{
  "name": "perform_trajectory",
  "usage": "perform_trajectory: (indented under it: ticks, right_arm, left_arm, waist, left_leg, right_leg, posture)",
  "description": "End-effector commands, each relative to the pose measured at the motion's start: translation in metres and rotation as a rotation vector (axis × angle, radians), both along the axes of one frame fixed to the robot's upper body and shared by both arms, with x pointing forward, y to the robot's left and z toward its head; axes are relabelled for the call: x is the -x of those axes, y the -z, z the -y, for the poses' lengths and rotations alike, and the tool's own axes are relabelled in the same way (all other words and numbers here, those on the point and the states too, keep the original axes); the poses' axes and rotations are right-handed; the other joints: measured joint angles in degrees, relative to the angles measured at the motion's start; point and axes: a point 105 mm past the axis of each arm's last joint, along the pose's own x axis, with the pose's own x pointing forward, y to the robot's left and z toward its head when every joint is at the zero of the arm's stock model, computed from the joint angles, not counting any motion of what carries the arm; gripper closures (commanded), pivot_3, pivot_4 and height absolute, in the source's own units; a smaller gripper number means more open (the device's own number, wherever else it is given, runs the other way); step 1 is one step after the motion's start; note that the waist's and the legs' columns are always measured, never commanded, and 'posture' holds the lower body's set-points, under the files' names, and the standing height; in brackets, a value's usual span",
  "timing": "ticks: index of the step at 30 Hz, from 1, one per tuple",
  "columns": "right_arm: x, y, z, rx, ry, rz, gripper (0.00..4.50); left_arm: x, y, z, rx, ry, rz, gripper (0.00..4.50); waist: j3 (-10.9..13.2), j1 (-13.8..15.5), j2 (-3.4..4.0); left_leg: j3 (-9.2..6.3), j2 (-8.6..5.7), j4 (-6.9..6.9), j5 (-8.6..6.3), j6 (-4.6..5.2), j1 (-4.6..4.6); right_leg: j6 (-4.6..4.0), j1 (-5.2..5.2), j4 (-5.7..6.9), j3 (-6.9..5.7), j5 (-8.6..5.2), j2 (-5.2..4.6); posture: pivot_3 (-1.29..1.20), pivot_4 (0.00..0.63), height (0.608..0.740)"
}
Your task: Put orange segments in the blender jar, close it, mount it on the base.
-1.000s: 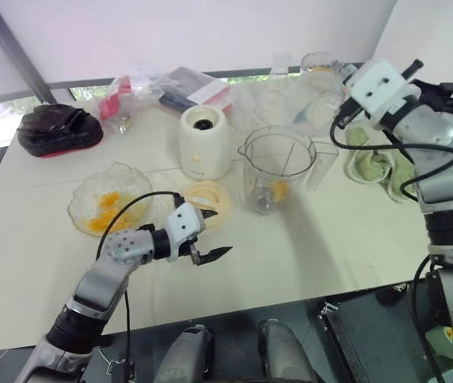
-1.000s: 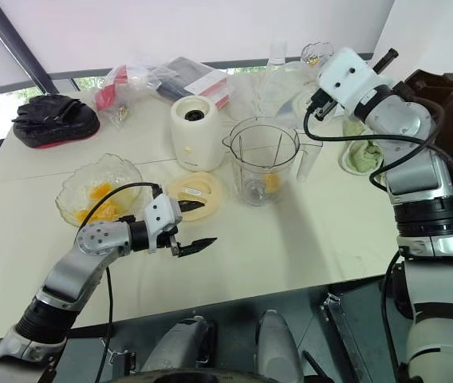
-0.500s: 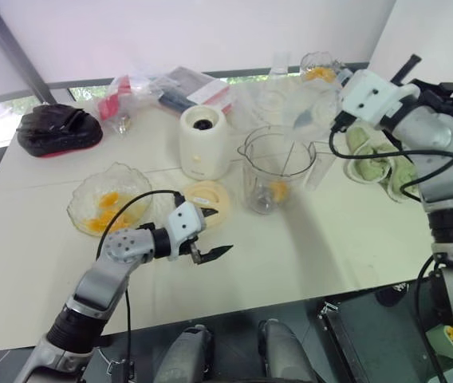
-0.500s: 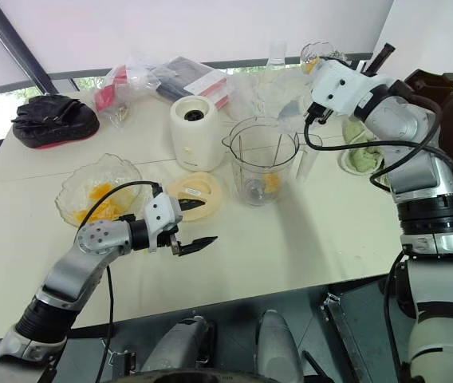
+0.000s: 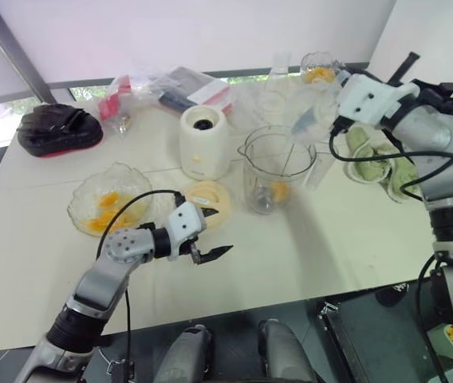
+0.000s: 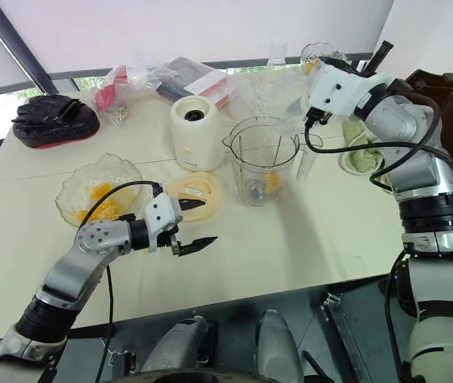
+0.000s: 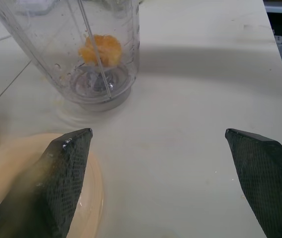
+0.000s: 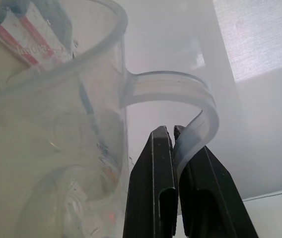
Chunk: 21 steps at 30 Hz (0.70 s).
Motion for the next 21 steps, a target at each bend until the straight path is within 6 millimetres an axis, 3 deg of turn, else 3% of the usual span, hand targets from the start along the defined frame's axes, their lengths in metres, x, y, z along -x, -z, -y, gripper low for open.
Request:
perform_trajectory:
  ticks: [1,18,21]
  right_arm:
    - [0.0082,-0.0260,-0.0004,0.032,-0.004,0.089,4.41]
    - [0.0108,-0.0300,-0.0015,0.072,0.010,0.108,4.41]
    - [0.0091,-0.0311,0.0061,-0.091,0.025,0.070,4.41]
  left_arm:
    - [0.0005,-0.0066,0.0046,-0.001,0.023,0.041,0.00]
    - [0.0001,-0.0055,0.0059,-0.010,0.036,0.044,0.00]
    - [0.0001,-0.0051,0.0057,-0.013,0.039,0.045,0.00]
  waist:
    - [0.0,0.0,0.00]
    - [0.0,0.0,0.00]
    - [0.0,0.0,0.00]
  left_leg:
    - [0.00,0.00,0.00,0.00,0.00,0.00]
    - [0.00,0.00,0.00,0.00,0.00,0.00]
    - [0.01,0.00,0.00,0.00,0.00,0.00]
  right_leg:
    - [0.00,0.00,0.00,0.00,0.00,0.00]
    - [0.00,0.00,0.00,0.00,0.00,0.00]
    - [0.00,0.00,0.00,0.00,0.00,0.00]
  posture:
    - [0.00,0.150,0.740]
    - [0.00,0.150,0.740]
    - [0.00,0.150,0.740]
